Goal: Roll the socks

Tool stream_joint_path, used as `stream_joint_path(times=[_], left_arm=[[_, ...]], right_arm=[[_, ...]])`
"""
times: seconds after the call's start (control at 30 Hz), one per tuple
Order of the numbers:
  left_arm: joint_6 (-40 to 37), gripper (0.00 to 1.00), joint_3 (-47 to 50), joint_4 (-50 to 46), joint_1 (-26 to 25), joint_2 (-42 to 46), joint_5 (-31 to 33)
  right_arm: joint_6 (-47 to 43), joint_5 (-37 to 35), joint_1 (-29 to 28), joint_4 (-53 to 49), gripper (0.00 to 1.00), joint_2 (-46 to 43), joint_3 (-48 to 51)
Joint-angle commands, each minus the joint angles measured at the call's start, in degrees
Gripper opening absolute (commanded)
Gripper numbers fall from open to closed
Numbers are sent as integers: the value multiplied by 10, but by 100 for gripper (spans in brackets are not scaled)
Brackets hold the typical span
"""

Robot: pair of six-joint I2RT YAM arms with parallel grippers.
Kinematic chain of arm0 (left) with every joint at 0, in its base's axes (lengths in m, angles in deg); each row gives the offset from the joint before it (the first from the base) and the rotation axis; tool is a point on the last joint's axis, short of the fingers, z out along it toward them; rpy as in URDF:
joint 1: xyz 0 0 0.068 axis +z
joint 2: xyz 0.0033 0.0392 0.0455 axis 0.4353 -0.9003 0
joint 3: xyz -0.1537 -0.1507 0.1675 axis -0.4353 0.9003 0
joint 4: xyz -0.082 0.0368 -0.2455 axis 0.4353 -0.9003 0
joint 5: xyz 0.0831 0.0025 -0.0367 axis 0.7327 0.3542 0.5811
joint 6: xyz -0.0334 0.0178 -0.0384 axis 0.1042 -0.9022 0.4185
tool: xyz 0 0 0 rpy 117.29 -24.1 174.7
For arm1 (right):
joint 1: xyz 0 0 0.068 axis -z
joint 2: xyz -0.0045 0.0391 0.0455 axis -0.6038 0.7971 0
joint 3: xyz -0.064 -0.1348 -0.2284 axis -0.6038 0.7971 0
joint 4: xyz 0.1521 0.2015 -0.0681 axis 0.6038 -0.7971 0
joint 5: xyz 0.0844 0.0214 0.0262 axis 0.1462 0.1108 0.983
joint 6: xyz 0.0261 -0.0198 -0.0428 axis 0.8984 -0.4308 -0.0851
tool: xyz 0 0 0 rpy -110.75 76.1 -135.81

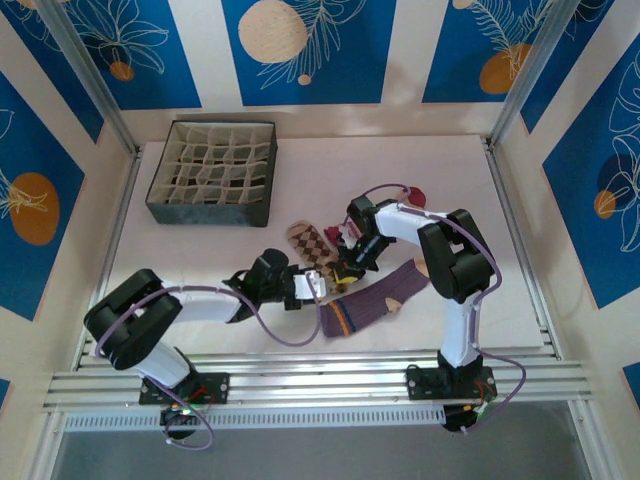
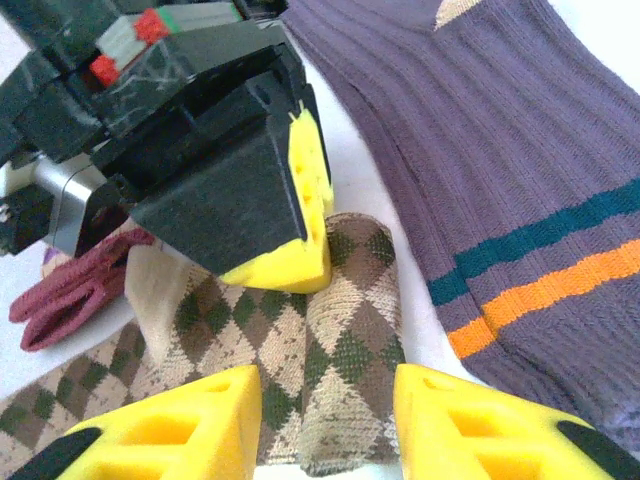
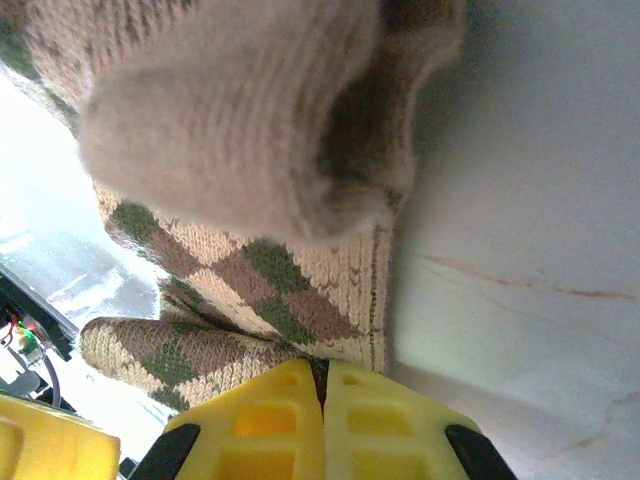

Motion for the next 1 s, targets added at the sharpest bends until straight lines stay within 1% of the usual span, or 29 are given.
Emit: stream_joint_path(times=[0.0,0.17,0.5,0.57,0.6,0.67,0.7,0.77,0.83,0.9,0.97], left_arm=[[-43,38,-8,14,-12,-19,17],[-59,38,-16,5,-26,-45,27],[-54,37,-20,24,-38,-94,51],[-48,31,-19,28,-39,-98,53],[-45,25,-19,28,-39,-99,54],[-40,8,-20,19,-39,-97,50],[-38,0,-23,7,-39,-95,44],[-24,0,-30,-22,-37,-89,30],[3,0,-49,-71,-32,-84,4],[34,0,-66,-113,-19,-85,-41],[70,0,-83,-145,-2,-91,-88]], right_arm=[[-13,-33,-4,-28,0,27,2],[-14,-30,-4,-32,0,31,2],[-21,-23,-6,-34,0,30,-1],[-22,-22,-6,-35,0,29,-1],[-23,-23,-6,-36,0,30,0],[-23,-24,-7,-36,0,28,1],[-23,-26,-7,-35,3,25,2],[-22,-31,-5,-24,14,11,8],[-17,-26,3,1,27,-21,26],[-9,-16,13,29,33,-57,45],[1,-3,27,60,36,-90,66]])
